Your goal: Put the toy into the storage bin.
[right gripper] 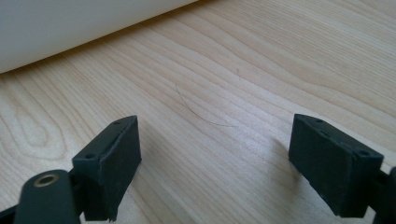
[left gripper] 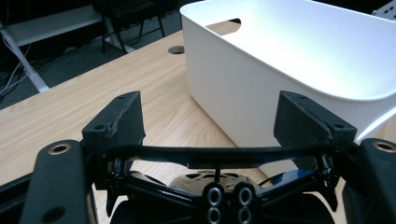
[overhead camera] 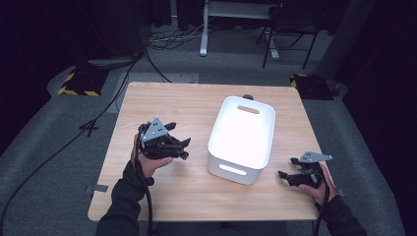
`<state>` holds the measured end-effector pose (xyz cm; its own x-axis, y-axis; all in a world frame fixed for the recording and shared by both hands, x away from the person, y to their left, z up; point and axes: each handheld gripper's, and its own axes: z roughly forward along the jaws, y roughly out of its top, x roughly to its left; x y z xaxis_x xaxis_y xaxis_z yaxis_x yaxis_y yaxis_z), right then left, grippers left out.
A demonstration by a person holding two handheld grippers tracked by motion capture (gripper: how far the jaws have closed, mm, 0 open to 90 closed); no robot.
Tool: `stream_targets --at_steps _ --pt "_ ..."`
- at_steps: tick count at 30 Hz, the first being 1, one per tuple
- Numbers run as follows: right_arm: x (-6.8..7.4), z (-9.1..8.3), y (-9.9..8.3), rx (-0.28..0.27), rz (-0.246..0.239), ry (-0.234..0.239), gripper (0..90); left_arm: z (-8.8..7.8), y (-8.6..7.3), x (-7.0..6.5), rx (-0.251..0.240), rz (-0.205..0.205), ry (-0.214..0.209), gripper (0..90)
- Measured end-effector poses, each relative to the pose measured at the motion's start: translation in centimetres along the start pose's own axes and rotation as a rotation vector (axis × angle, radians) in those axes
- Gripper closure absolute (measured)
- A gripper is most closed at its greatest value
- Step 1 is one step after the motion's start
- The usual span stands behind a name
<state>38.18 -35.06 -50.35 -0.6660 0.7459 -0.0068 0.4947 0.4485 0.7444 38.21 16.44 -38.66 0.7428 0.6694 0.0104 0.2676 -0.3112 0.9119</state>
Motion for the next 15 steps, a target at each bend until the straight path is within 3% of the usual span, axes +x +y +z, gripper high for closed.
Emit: stream_targets --at_steps 11,12,13,14,15 --pt "0.0 0.0 0.0 0.0 -0.003 0.001 17.1 0.6 2.6 0.8 -0.029 0.023 -0.012 25.2" --pt "0.0 0.0 0.0 0.0 -0.002 0.001 17.0 0.7 3.1 0.8 -0.039 0.032 0.007 25.3" --pt "0.0 0.0 0.0 0.0 -0.002 0.001 17.1 0.7 3.5 0.9 -0.027 0.031 -0.011 25.2" --pt "0.0 0.0 0.0 0.0 -0.002 0.001 17.1 0.8 3.6 0.9 -0.047 0.037 0.004 25.2" --pt "0.0 0.0 0.0 0.0 -0.002 0.001 17.1 0.8 3.9 1.0 -0.046 0.032 -0.008 25.3"
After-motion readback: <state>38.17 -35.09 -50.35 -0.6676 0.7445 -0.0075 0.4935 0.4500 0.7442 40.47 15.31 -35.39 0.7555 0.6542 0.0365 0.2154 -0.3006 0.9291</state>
